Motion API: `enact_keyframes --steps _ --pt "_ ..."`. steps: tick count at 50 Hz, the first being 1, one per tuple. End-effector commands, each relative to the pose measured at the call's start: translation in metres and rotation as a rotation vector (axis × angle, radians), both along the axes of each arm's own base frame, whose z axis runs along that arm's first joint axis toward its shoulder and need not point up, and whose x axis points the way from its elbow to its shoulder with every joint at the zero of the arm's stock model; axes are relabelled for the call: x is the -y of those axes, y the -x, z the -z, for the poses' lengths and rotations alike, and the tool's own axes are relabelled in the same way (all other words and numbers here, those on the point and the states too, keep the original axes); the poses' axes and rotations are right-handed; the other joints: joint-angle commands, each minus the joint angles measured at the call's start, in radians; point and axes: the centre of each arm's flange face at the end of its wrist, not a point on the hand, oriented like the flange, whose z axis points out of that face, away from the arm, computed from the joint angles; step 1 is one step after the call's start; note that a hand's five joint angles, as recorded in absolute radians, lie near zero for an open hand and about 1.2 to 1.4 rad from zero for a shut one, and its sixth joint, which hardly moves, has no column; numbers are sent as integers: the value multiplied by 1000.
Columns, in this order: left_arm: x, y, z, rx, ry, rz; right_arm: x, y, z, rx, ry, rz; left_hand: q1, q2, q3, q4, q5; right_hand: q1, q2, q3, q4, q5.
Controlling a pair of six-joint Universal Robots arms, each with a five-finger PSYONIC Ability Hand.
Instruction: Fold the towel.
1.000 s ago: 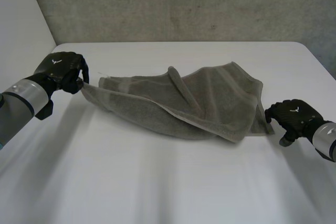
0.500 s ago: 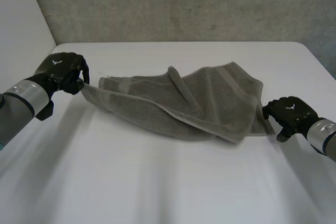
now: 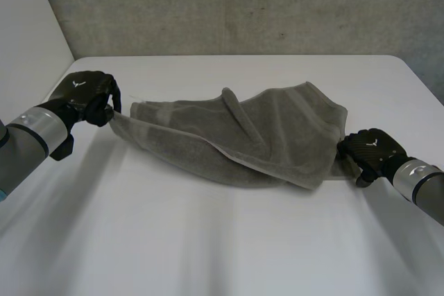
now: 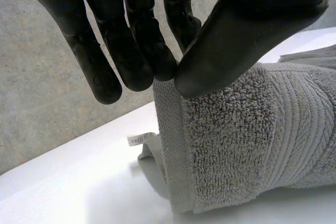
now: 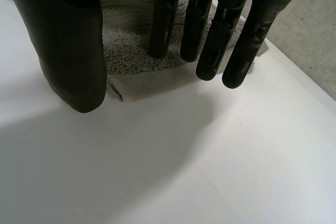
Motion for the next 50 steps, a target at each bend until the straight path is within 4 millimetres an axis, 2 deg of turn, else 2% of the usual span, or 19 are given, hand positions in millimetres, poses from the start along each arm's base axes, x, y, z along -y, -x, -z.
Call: enact_keyframes --steps 1,19,24,39,50 --pt "0 0 0 0 -1 1 2 -1 1 0 5 -3 105 39 60 37 94 24 27 16 18 16" --pt "0 0 0 -19 -10 -2 12 0 3 -12 30 9 105 39 60 37 94 39 42 30 33 31" --pt "0 0 0 -20 -11 -2 13 -5 -3 -13 49 0 105 39 60 37 94 39 42 31 33 31" --pt "0 0 0 -19 -10 -2 9 -14 -3 -11 52 -26 105 39 60 37 94 39 42 31 33 31" --pt "0 0 1 -20 -12 -2 9 -14 6 -14 31 -31 105 39 60 37 94 74 77 65 68 66"
